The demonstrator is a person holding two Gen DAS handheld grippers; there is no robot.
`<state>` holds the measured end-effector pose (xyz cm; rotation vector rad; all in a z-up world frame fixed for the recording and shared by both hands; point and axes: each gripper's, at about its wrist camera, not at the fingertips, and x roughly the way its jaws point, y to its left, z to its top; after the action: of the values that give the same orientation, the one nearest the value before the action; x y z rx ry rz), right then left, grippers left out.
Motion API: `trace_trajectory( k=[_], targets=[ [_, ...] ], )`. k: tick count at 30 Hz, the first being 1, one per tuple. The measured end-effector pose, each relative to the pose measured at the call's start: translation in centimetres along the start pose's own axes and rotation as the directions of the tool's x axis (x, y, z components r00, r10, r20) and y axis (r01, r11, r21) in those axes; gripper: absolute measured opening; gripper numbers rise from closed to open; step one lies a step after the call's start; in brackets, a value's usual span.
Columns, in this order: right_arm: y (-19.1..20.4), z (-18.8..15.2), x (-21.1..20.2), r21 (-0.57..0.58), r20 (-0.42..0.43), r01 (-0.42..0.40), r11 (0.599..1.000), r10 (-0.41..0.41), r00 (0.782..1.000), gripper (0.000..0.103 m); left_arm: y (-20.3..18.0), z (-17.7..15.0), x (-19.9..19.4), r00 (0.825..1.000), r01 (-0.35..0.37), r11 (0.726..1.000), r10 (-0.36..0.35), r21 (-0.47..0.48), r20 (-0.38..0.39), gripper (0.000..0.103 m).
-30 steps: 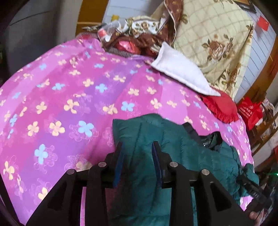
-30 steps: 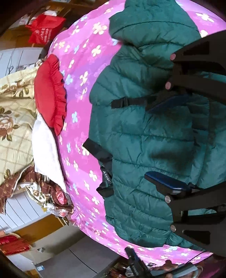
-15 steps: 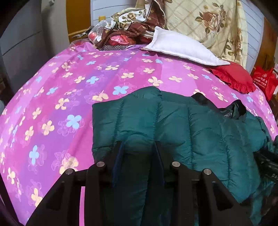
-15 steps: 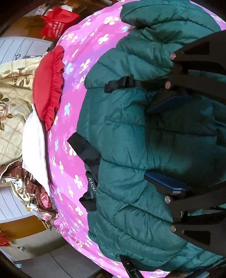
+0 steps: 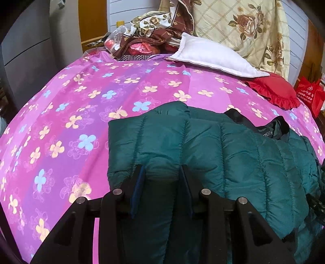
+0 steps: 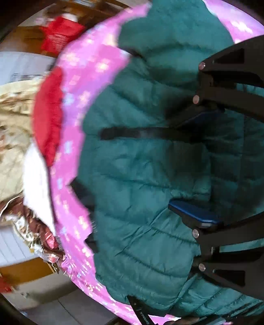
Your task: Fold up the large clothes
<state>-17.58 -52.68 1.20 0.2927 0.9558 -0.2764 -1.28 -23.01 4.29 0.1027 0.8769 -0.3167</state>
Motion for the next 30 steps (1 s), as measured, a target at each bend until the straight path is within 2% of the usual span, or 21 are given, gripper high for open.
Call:
trace_trajectory(
  k=[4,6,9,15,23,30],
  targets=[
    [0.1,0.0,-1.1,-0.006,0.016,0.015,1.0,-0.015,1.0,0.073,0.3,0.0,-2.2,1.0,0.025,0.999,-0.024,-0.036,0.012,0.017],
    [-0.1,-0.2,-2.8,0.014,0.051,0.004,1.0,-0.005,0.999,0.073,0.3,0.1,-4.2,0.998,0.05,0.997,-0.049,-0.054,0.033,0.017],
    [-0.4,-0.6,-5.2,0.031,0.096,-0.005,1.0,0.002,0.995,0.077,-0.3,0.1,-6.7,0.995,0.076,0.996,-0.073,-0.046,0.069,0.017],
    [-0.7,-1.7,-7.8,0.03,0.109,0.024,0.999,-0.028,0.994,0.079,-2.5,-0.9,-10.1,0.988,0.138,0.99,-0.136,-0.028,0.067,0.017],
    [-1.7,-3.1,-10.3,0.046,0.127,0.064,0.997,-0.07,0.989,0.08,-5.6,-3.0,-11.5,0.979,0.204,0.979,-0.203,-0.023,0.028,0.017],
    [-3.8,-3.9,-11.9,0.079,0.149,0.082,0.993,-0.093,0.984,0.082,-8.4,-3.9,-12.6,0.972,0.234,0.972,-0.234,-0.006,0.032,0.017]
  ],
)
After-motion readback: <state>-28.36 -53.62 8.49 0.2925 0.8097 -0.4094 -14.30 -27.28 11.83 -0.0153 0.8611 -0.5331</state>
